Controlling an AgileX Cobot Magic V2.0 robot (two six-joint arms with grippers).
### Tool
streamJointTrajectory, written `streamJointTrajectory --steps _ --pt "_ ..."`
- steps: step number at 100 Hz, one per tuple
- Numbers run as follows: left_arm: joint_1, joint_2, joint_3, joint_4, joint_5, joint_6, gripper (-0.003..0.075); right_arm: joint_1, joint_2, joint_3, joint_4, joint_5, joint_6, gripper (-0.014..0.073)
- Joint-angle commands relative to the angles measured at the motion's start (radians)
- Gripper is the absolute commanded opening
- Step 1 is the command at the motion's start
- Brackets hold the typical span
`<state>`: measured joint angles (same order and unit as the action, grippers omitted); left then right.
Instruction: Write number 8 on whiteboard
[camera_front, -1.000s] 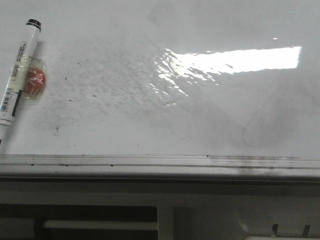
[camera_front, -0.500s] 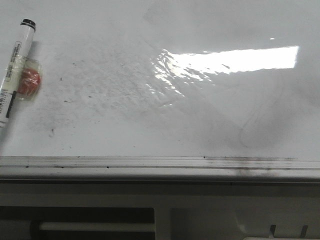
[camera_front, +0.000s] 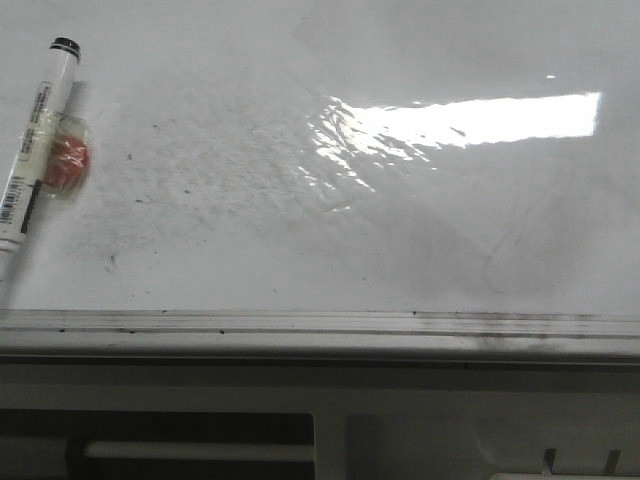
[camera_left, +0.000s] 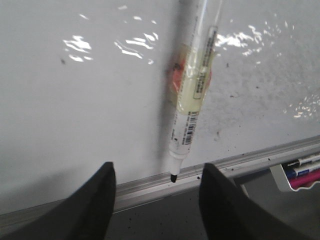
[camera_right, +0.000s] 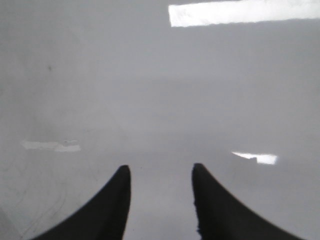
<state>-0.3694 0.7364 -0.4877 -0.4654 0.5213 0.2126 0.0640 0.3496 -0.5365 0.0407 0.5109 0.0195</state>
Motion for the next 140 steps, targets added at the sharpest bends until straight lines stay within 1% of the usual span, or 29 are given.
streamJointTrajectory --steps 1,19,27,36,43,50,55,60,65,75,83,88,93,95,98,100,101,102,105,109,110,111,115,120,125,140 --pt "-0.049 0.055 -0.045 -0.032 -0.112 0.007 0.0410 0.004 0.017 -0.036 0.003 -0.066 -0.004 0.0411" --pt "-0.130 0.132 -0.066 -0.032 -0.224 0.007 0.0396 0.004 0.017 -0.036 0.003 -0.064 -0.004 0.0418" --pt "-0.146 0.172 -0.068 -0.032 -0.240 0.007 0.0391 0.004 0.017 -0.036 0.009 -0.064 -0.004 0.0418" --pt "-0.146 0.222 -0.068 -0.032 -0.237 0.007 0.0358 0.004 0.017 -0.036 0.011 -0.064 -0.004 0.0418" --pt "-0.146 0.253 -0.068 -0.032 -0.234 0.007 0.0316 0.004 0.017 -0.036 0.017 -0.064 -0.004 0.0418" --pt "-0.146 0.273 -0.068 -0.032 -0.234 0.007 0.0249 0.004 0.017 -0.036 0.028 -0.064 -0.004 0.0418" --pt "-0.146 0.282 -0.068 -0.032 -0.234 0.007 0.0175 0.004 0.017 -0.036 0.037 -0.064 -0.004 0.0418" --pt "-0.146 0.282 -0.068 -0.032 -0.234 0.007 0.0068 0.004 0.017 -0.036 0.050 -0.064 -0.006 0.0418" --pt "-0.146 0.282 -0.068 -0.030 -0.244 0.008 -0.0022 0.010 0.017 -0.036 0.076 -0.064 -0.033 0.0418" --pt "-0.146 0.282 -0.071 -0.032 -0.255 0.017 -0.0020 0.048 0.017 -0.036 0.129 -0.070 -0.116 0.0418" --pt "-0.165 0.263 -0.087 -0.035 -0.222 0.040 -0.0020 0.092 0.017 -0.036 0.184 -0.070 -0.184 0.0418" --pt "-0.192 0.242 -0.103 -0.051 -0.202 0.094 -0.0020 0.123 0.019 -0.039 0.235 -0.068 -0.243 0.0418" --pt "-0.230 0.215 -0.120 -0.086 -0.186 0.193 -0.0020 0.158 0.027 -0.052 0.301 -0.055 -0.341 0.0418" --pt "-0.250 0.203 -0.127 -0.099 -0.181 0.248 -0.0020 0.175 0.033 -0.059 0.332 -0.046 -0.370 0.0418" --pt "-0.278 0.186 -0.136 -0.135 -0.173 0.351 -0.0020 0.198 0.045 -0.075 0.374 -0.024 -0.452 0.0418" --pt "-0.300 0.174 -0.142 -0.161 -0.166 0.395 -0.0020 0.222 0.056 -0.086 0.420 -0.008 -0.507 0.0418" --pt "-0.314 0.167 -0.146 -0.178 -0.161 0.460 -0.0020 0.228 0.064 -0.093 0.432 0.005 -0.544 0.0418" --pt "-0.322 0.164 -0.148 -0.178 -0.158 0.460 -0.0020 0.241 0.069 -0.097 0.455 0.012 -0.562 0.0418" --pt "-0.351 0.153 -0.156 -0.226 -0.145 0.569 -0.0020 0.260 0.089 -0.113 0.489 0.040 -0.635 0.0418" --pt "-0.394 0.143 -0.165 -0.276 -0.126 0.666 -0.0020 0.299 0.127 -0.134 0.558 0.082 -0.724 0.0418" --pt "-0.407 0.142 -0.166 -0.305 -0.121 0.700 -0.0020 0.312 0.141 -0.142 0.580 0.100 -0.775 0.0418" --pt "-0.413 0.142 -0.168 -0.305 -0.118 0.717 -0.0020 0.319 0.141 -0.146 0.590 0.109 -0.775 0.0418" --pt "-0.443 0.142 -0.170 -0.363 -0.112 0.796 -0.0020 0.359 0.198 -0.173 0.645 0.168 -0.873 0.0418" --pt "-0.484 0.142 -0.170 -0.424 -0.112 0.855 -0.0020 0.410 0.258 -0.193 0.691 0.200 -0.921 0.0419" --pt "-0.510 0.148 -0.170 -0.463 -0.114 0.891 -0.0020 0.448 0.309 -0.206 0.702 0.200 -0.931 0.0420" --pt "-0.541 0.150 -0.170 -0.501 -0.115 0.922 -0.0020 0.578 0.466 -0.247 0.702 0.120 -0.963 0.0420"
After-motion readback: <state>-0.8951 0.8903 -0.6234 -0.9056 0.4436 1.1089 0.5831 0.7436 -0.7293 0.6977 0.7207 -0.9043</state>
